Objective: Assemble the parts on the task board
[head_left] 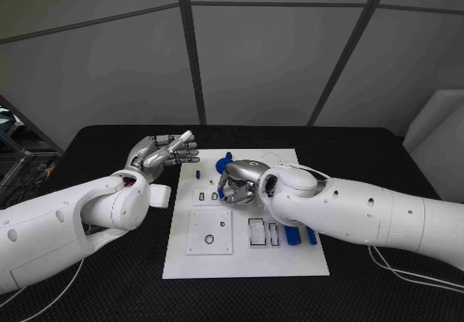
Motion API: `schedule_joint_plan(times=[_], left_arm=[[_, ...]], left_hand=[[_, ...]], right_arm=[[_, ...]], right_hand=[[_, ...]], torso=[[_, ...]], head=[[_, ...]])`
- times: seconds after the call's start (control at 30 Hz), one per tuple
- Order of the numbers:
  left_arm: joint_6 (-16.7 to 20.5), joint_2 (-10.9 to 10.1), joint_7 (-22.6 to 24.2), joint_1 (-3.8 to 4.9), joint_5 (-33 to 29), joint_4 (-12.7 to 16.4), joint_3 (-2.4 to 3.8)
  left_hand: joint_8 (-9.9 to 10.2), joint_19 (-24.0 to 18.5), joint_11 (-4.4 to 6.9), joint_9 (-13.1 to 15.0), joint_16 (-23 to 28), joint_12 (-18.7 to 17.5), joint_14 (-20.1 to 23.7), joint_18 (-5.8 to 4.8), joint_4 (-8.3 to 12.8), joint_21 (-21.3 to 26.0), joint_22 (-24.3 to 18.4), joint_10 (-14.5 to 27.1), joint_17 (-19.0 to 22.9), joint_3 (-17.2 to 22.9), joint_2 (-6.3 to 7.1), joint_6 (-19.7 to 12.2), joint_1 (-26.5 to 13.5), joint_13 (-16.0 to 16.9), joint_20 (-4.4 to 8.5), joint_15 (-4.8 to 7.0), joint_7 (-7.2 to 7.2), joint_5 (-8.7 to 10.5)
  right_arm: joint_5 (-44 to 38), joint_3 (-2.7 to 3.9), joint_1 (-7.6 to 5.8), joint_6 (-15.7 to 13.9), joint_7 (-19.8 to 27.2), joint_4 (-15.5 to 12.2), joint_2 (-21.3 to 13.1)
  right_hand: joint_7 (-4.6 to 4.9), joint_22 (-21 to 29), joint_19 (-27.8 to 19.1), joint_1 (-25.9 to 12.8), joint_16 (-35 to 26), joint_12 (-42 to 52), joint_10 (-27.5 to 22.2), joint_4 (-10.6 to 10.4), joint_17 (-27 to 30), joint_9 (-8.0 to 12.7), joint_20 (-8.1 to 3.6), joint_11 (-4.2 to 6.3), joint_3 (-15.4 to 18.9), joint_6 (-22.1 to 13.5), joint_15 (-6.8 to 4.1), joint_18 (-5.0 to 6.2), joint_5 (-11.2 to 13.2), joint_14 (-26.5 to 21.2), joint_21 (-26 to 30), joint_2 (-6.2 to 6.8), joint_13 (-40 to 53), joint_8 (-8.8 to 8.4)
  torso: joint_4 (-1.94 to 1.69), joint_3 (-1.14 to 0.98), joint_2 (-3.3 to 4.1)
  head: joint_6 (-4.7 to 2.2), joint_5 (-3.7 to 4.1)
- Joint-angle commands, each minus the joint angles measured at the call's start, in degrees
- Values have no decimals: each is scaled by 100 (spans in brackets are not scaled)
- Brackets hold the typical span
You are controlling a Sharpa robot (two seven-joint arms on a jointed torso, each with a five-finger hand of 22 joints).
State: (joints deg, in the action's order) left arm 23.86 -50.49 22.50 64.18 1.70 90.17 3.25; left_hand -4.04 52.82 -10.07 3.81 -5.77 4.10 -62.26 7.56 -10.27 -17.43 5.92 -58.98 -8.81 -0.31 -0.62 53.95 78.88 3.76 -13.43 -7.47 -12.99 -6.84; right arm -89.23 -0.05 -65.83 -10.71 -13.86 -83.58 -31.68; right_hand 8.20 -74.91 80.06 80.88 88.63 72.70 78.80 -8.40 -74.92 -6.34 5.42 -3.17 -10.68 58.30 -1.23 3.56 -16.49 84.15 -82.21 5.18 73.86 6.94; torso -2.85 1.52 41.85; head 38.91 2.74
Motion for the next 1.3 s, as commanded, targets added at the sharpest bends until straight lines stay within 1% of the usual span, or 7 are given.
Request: schedule_joint_plan(times=[0.03, 0.33, 0.5, 0.7, 0.9, 1.07, 1.3], left_arm=[[-77, 10, -9, 9, 16, 3, 6], [-68, 10, -6, 9, 16, 2, 6], [-77, 14, -4, 9, 16, 2, 6], [-92, 15, -7, 9, 16, 2, 6], [-106, 17, -11, 9, 16, 1, 6], [-115, 19, -18, 9, 16, -5, 6], [-129, 29, -26, 8, 16, -22, 5]], left_hand=[[35, 19, -10, -9, 37, -32, 17, 292, 3, 35, -5, 33, -6, -28, -36, 7, -2, -4, -26, -9, 3, 30], [36, 19, -12, -10, 42, -33, 18, 291, 4, 36, -6, 37, -7, -32, -35, 3, -2, -5, -27, -10, 0, 30], [42, 19, -15, -12, 48, -37, 17, 292, 9, 39, -9, 50, -10, -36, -36, -11, 2, -6, -28, -11, -1, 30], [42, 19, -15, -12, 48, -37, 17, 292, 9, 39, -9, 50, -10, -36, -36, -11, 2, -6, -28, -11, -1, 30], [42, 19, -15, -12, 48, -37, 17, 292, 9, 39, -9, 50, -10, -36, -36, -11, 2, -6, -28, -11, -1, 30], [42, 19, -15, -12, 48, -37, 17, 292, 10, 39, -9, 51, -11, -37, -36, -13, 3, -6, -28, -12, -1, 30], [44, 19, -16, -13, 52, -39, 15, 292, 12, 40, -11, 59, -13, -39, -38, -21, 4, -7, -28, -12, -1, 30]], right_arm=[[-43, -10, 3, 119, -44, 3, 3], [-43, -10, 3, 103, -43, 13, 11], [-43, -10, 4, 28, -50, 24, 16], [-43, -10, 4, -85, -51, 23, 16], [-43, -10, 15, -303, -11, -18, -6], [-43, -9, 34, -528, 70, -80, -58], [54, -6, 65, -967, 431, -281, -228]], right_hand=[[7, -5, -32, -80, -23, -28, -28, -7, -1180, -1, 0, -9, 25, -64, 42, -23, 34, 505, 28, 10, -11, -33], [42, 66, -80, -136, -40, -132, -102, -32, -1151, 12, 30, -42, 53, -167, 72, -7, 67, 497, 75, 62, -99, -118], [58, 99, -100, -164, -47, -168, -129, -44, -1140, 17, 48, -59, 83, -227, 88, 0, 130, 494, 98, 106, -130, -166], [82, 131, -120, -234, -60, -257, -195, -102, -1122, 19, 74, -85, 170, -350, 112, 8, 342, 489, 125, 173, -209, -248], [106, 178, -150, -234, -78, -404, -304, -138, -1093, 24, 90, -106, 221, -466, 129, 17, 403, 481, 158, 212, -344, -302], [120, 216, -176, -227, -82, -465, -354, -164, -1087, 23, 100, -120, 257, -524, 141, 26, 391, 480, 183, 248, -402, -314], [123, 216, -175, -199, -86, -466, -358, -171, -1080, 18, 105, -123, 271, -542, 145, 26, 355, 478, 186, 268, -405, -311]], torso=[[-5, 1, -3], [1, 2, 0], [1, 4, 0], [-2, 2, -1], [-7, 0, -3], [-1, -3, -5], [2, -7, -4]], head=[[-2, -6], [-3, -22], [-11, -9], [-10, -8], [-27, 11], [-38, -3], [-61, -10]])
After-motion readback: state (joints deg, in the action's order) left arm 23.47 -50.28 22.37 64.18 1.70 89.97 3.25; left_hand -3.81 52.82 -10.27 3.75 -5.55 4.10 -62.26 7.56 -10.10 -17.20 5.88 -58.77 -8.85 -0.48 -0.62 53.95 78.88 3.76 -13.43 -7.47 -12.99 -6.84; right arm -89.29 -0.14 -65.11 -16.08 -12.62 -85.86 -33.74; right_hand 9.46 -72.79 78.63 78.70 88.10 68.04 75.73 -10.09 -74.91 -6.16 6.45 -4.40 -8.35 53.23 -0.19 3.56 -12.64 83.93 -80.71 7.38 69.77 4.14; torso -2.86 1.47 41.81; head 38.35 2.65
